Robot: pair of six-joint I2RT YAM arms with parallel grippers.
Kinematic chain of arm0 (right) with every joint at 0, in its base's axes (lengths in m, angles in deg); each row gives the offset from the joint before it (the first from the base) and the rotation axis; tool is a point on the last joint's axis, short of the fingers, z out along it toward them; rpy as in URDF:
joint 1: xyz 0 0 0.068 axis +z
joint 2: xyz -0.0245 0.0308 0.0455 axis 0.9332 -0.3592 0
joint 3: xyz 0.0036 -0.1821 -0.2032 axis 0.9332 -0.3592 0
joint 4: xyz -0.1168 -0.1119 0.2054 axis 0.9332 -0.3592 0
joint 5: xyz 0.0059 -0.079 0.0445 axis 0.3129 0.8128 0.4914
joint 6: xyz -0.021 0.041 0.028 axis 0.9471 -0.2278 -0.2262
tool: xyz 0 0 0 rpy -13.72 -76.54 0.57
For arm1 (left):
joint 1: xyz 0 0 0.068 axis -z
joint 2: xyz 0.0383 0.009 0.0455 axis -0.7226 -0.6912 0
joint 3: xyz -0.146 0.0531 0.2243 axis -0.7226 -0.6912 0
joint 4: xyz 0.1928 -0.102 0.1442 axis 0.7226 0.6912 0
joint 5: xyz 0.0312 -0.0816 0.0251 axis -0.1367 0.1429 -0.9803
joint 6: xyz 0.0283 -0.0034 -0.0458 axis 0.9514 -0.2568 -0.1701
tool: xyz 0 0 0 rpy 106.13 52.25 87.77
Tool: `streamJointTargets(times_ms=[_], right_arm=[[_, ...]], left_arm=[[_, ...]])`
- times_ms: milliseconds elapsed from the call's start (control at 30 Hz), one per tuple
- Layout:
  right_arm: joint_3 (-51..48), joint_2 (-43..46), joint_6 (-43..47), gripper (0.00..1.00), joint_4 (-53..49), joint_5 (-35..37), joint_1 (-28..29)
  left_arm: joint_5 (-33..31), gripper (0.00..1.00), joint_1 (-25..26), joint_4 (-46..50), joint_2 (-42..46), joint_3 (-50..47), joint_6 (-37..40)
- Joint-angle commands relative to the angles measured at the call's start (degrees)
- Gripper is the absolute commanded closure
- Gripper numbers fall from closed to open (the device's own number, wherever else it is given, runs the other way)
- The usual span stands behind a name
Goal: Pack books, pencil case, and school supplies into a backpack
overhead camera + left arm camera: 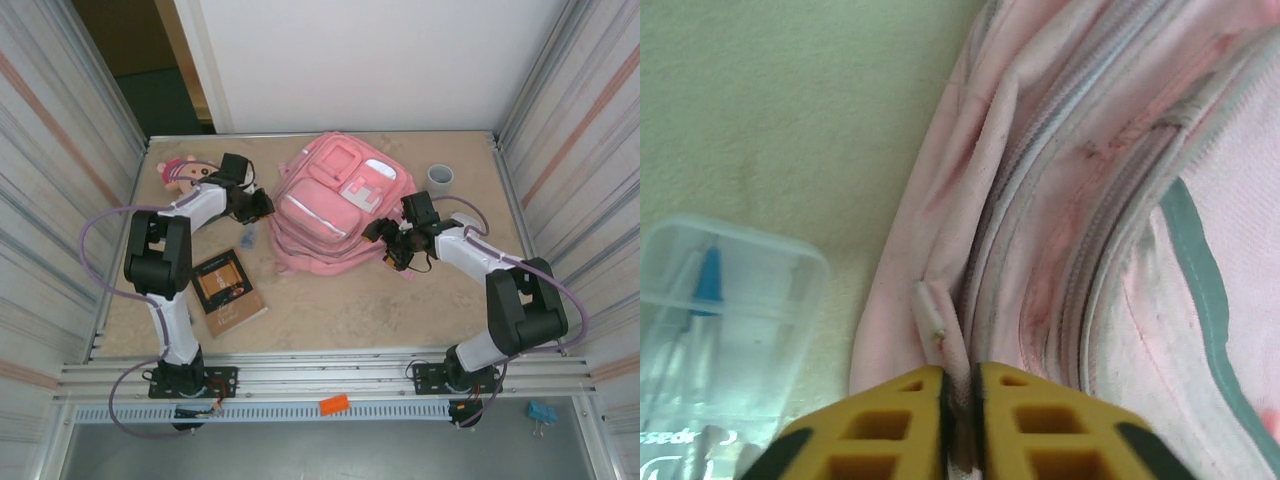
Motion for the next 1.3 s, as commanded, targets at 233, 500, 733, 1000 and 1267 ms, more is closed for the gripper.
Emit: streamJointTargets(times_ms=[233,500,733,1000,1267], right_arm=[[-0.7,-1.5,-0.1,0.19,4.8,0.3,-2.1],[0.5,-4.4,0.7,0.20,9.3,-0.8,-2.2],[3.6,-7.5,0.3,0.21,11.2,-1.7,-0.9],[3.9,-8.7,-0.7,0.22,11.3,0.1,2.4],[3.1,-8.8,-3.0,0.22,13.0,2.0,6.6]], left_arm=[[4.8,1.00,4.1,-4.6,18.8,-10.8,-6.0],[0.2,1.00,8.0,-0.7,33.1,-19.2,-9.4],[-1.4,1.00,8.4,-0.8,39.5,-28.7,-11.9],[-1.3,1.00,8.7,-1.7,41.6,-34.7,-14.0],[-3.8,1.00,9.0,1.0,44.1,-39.5,-14.5]])
